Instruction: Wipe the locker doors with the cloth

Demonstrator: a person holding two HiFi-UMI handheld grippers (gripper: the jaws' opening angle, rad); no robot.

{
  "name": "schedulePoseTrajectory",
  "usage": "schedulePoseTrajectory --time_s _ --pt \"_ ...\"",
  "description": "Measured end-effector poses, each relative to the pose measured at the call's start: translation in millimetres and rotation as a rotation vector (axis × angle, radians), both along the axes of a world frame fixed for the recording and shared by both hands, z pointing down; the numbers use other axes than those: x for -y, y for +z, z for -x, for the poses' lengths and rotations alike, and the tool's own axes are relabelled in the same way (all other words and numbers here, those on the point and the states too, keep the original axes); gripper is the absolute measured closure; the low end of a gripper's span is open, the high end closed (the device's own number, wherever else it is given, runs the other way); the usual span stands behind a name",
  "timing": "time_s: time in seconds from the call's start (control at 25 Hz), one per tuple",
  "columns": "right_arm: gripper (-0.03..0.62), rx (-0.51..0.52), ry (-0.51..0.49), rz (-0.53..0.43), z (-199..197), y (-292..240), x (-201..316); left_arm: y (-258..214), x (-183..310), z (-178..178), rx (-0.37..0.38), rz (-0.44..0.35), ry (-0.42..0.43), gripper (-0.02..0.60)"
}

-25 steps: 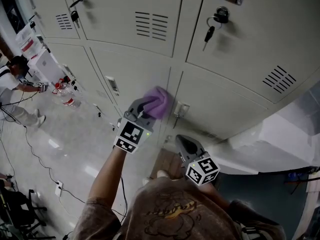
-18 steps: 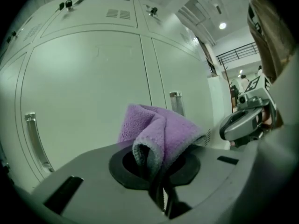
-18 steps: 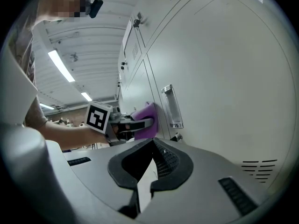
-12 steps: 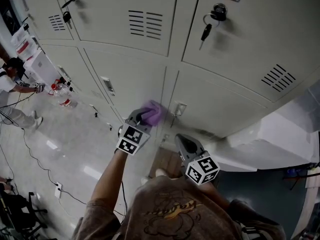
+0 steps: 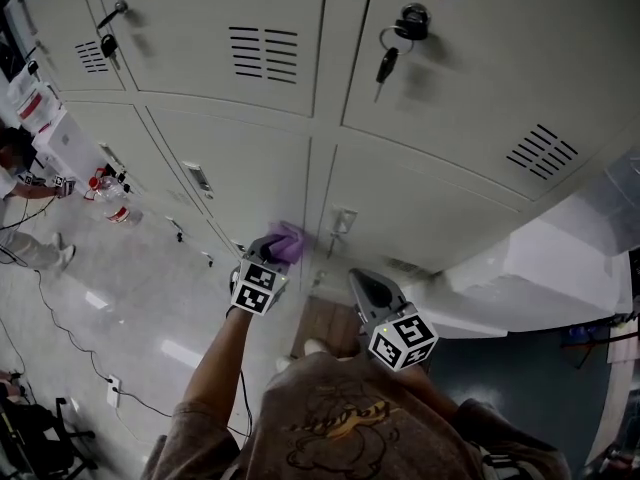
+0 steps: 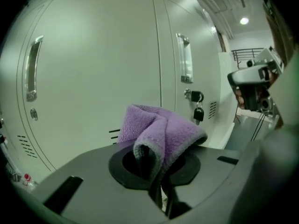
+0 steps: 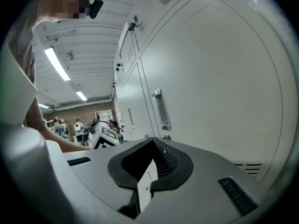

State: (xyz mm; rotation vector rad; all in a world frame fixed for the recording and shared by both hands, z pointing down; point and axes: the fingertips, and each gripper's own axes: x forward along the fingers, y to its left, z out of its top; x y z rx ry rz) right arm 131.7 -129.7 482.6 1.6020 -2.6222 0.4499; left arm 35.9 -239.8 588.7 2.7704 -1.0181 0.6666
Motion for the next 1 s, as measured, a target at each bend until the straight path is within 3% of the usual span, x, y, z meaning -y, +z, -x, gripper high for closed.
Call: schedulePoseTrajectory --time_s 0.48,1.0 --pt "0.597 0.004 0.006 -0.002 0.2 -0.7 2.4 30.3 -17.0 10.2 0.017 0.102 -0.032 0.541" --pt "0.597 0.012 -0.020 -0.006 12.6 0.2 5.1 -75.6 -47.5 41.4 -0.165 -0.010 -0.131 0.541"
